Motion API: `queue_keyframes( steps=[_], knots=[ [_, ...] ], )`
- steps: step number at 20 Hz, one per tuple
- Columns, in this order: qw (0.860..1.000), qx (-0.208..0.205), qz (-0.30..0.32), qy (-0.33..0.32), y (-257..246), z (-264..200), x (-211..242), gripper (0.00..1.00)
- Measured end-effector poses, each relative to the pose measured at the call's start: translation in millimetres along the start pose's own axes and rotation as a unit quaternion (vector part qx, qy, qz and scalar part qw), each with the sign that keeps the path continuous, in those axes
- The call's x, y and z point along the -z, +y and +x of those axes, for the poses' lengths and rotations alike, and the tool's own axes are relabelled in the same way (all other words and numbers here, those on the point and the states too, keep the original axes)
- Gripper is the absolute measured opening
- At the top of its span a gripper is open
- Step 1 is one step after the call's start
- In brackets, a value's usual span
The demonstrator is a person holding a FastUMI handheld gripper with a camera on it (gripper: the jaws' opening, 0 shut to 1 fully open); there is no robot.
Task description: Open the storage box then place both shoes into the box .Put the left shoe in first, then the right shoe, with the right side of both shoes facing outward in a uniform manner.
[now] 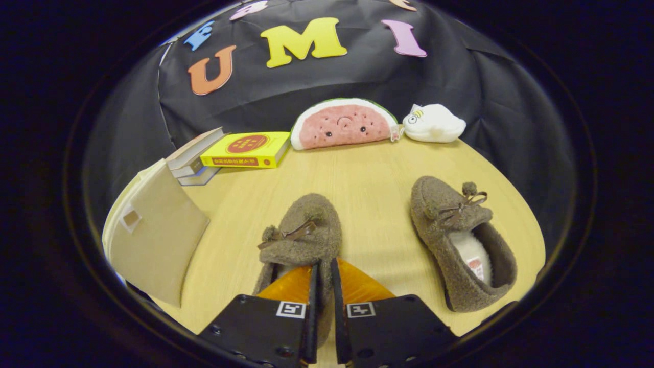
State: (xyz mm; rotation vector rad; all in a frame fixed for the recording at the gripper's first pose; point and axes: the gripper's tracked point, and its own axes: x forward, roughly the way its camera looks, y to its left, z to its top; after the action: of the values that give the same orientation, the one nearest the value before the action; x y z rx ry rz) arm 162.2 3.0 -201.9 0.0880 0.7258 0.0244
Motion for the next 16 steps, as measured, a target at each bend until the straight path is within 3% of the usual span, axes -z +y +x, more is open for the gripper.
queue_keyframes(
  steps=[3, 5, 6, 16],
  knots=[
    [1.0, 0.007, 0.002, 0.008, -2, 5, 4, 0.15],
    [1.0, 0.006, 0.02, 0.01, -2, 3, 2, 0.0],
    [1.0, 0.004, 0.027, 0.007, -2, 1, 1, 0.0],
    [0.984, -0.098, 0.147, -0.03, 62, -47, -31, 0.0]
  ],
)
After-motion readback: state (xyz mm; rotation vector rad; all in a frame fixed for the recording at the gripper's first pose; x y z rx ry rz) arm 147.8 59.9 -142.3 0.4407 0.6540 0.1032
